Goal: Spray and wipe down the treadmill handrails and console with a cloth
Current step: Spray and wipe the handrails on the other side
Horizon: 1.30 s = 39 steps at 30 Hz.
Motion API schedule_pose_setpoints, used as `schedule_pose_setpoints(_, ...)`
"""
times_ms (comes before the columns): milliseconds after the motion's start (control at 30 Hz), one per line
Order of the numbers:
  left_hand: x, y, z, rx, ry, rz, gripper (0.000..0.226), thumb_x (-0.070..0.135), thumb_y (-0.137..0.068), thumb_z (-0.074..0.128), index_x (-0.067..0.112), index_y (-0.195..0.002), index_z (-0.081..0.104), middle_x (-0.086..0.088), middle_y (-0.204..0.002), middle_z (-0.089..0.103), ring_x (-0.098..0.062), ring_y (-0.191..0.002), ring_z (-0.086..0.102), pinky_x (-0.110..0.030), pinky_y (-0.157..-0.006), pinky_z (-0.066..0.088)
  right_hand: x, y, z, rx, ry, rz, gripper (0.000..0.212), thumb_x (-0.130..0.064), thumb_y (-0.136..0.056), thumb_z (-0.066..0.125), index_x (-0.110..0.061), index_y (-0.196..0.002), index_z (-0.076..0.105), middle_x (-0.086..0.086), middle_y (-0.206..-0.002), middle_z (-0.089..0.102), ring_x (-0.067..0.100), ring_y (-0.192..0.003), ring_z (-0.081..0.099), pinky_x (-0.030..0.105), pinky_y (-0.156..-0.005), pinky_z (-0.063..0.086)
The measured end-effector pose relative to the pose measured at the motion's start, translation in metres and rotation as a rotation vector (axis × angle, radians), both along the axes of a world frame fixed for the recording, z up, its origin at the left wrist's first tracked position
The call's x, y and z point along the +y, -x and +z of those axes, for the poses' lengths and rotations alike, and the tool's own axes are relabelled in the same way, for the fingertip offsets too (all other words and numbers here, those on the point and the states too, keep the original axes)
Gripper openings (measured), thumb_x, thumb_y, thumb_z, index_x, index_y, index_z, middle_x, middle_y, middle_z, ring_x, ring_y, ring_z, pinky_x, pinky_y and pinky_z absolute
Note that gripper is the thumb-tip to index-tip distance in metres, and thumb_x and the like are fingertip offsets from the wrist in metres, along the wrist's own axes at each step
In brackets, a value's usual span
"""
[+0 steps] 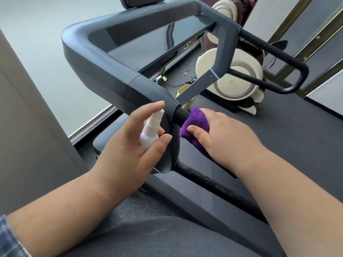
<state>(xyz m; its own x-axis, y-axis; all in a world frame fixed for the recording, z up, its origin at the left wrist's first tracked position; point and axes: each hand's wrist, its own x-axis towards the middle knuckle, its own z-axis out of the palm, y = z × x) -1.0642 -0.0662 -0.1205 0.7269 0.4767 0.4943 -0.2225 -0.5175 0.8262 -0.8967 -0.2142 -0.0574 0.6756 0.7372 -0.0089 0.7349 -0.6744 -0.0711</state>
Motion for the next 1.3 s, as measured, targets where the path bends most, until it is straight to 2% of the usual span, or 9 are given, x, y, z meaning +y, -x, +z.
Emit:
schedule_pose_setpoints(200, -0.006, -0.002, 0.002, 0.011, -0.027, -0.008, 0.053, 0.038, -0.092, 0.061, 0.057, -0.135, 0.036, 0.023, -0.104, 0.061, -0.009, -0.093, 0.064, -0.012, -0.080, 0.044, 0.060, -0.004, -0.001, -0.035, 0.070, 0.008, 0.068, -0.078, -0.091, 0.023, -0.024, -0.124, 0.048, 0.007, -0.115, 0.065, 0.034, -0.106, 0.062, 0.042, -0.072, 0.042)
schedule_pose_setpoints(400, -0.006, -0.007, 0.008, 0.008, -0.033, -0.021, 0.052, 0.039, -0.093, 0.060, 0.057, -0.136, 0.035, 0.019, -0.099, 0.061, -0.009, -0.086, 0.064, -0.015, -0.075, 0.046, 0.011, -0.014, 0.003, 0.122, 0.038, -0.007, 0.079, -0.090, -0.071, 0.037, -0.040, -0.131, 0.044, -0.005, -0.120, 0.065, 0.024, -0.108, 0.061, 0.043, -0.085, 0.052)
schedule_pose_setpoints(500, -0.006, -0.006, 0.005, 0.002, -0.020, -0.029, 0.052, 0.037, -0.095, 0.059, 0.055, -0.138, 0.036, 0.017, -0.101, 0.061, -0.011, -0.089, 0.065, -0.017, -0.078, 0.046, -0.012, -0.008, 0.000, 0.069, 0.001, -0.012, 0.078, -0.090, -0.071, 0.039, -0.047, -0.136, 0.038, -0.008, -0.121, 0.062, 0.022, -0.109, 0.061, 0.041, -0.085, 0.052)
schedule_pose_setpoints(667, -0.010, 0.000, -0.003, 0.020, -0.026, -0.054, 0.053, 0.035, -0.096, 0.059, 0.054, -0.139, 0.036, 0.019, -0.104, 0.061, -0.012, -0.093, 0.065, -0.017, -0.081, 0.046, 0.020, 0.003, -0.006, -0.084, -0.042, 0.034, 0.076, -0.080, -0.079, 0.047, -0.033, -0.138, 0.040, 0.001, -0.123, 0.061, 0.029, -0.110, 0.062, 0.042, -0.082, 0.049)
schedule_pose_setpoints(767, -0.013, -0.001, -0.001, 0.015, -0.013, -0.082, 0.053, 0.033, -0.096, 0.059, 0.054, -0.139, 0.035, 0.021, -0.104, 0.060, -0.014, -0.092, 0.064, -0.020, -0.080, 0.046, 0.052, 0.010, -0.007, -0.149, 0.007, 0.067, 0.084, -0.077, -0.082, 0.031, -0.023, -0.147, 0.033, 0.010, -0.129, 0.057, 0.035, -0.116, 0.059, 0.045, -0.086, 0.048)
schedule_pose_setpoints(867, -0.014, -0.006, 0.003, -0.004, -0.029, -0.109, 0.053, 0.029, -0.097, 0.059, 0.049, -0.140, 0.035, 0.024, -0.104, 0.059, -0.014, -0.091, 0.063, -0.022, -0.079, 0.047, 0.050, 0.011, -0.007, -0.153, 0.004, 0.042, 0.090, -0.082, -0.071, 0.020, -0.025, -0.139, 0.039, 0.009, -0.117, 0.060, 0.035, -0.107, 0.062, 0.045, -0.080, 0.049)
schedule_pose_setpoints(1100, -0.013, -0.001, 0.001, 0.007, -0.020, -0.075, 0.052, 0.037, -0.096, 0.059, 0.055, -0.139, 0.036, 0.017, -0.103, 0.062, -0.017, -0.094, 0.066, -0.019, -0.080, 0.048, -0.011, -0.022, 0.010, 0.246, 0.045, -0.158, 0.071, -0.099, -0.057, 0.034, -0.040, -0.090, 0.056, -0.017, -0.081, 0.063, 0.006, -0.079, 0.061, 0.032, -0.063, 0.042)
schedule_pose_setpoints(1200, -0.010, 0.003, -0.002, 0.005, -0.011, -0.064, 0.051, 0.038, -0.095, 0.058, 0.055, -0.139, 0.036, 0.018, -0.103, 0.062, -0.013, -0.096, 0.066, -0.015, -0.080, 0.046, -0.001, -0.026, 0.023, 0.399, 0.090, -0.177, 0.068, -0.099, -0.052, 0.037, -0.044, -0.084, 0.062, -0.020, -0.073, 0.066, -0.002, -0.070, 0.062, 0.028, -0.061, 0.041)
schedule_pose_setpoints(1300, -0.011, 0.006, -0.004, -0.004, -0.012, -0.081, 0.052, 0.035, -0.095, 0.058, 0.053, -0.138, 0.036, 0.017, -0.102, 0.061, -0.012, -0.094, 0.066, -0.014, -0.080, 0.046, 0.025, -0.024, 0.027, 0.422, 0.130, -0.133, 0.070, -0.096, -0.064, 0.042, -0.037, -0.093, 0.065, -0.014, -0.086, 0.069, 0.009, -0.081, 0.065, 0.030, -0.067, 0.042)
